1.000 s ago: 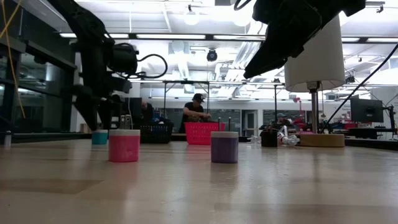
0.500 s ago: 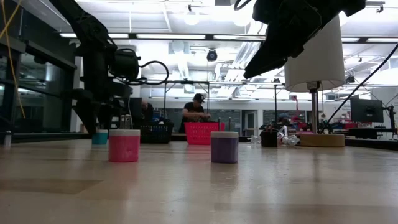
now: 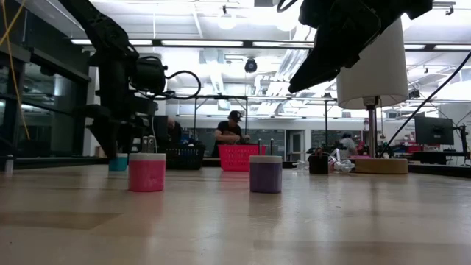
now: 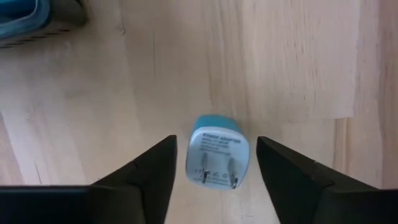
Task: Pick & Place Office items
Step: Put the top blue charger adapter into the red basket
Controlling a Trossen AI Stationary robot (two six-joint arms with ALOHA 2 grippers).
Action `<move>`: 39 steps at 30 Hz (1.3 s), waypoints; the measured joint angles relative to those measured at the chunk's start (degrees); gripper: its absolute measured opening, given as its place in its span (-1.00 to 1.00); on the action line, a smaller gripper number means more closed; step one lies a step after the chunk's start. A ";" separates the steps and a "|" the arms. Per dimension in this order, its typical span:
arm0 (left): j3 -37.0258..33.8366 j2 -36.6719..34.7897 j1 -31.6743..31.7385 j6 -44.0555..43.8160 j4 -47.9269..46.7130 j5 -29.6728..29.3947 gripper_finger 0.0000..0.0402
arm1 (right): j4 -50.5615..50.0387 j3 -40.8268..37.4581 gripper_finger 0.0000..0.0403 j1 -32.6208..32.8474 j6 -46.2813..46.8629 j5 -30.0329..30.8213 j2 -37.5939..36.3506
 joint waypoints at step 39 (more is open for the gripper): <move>0.00 -7.44 -2.64 -3.25 -0.97 0.06 -0.32 | 0.00 0.00 -0.21 0.00 0.00 0.02 0.00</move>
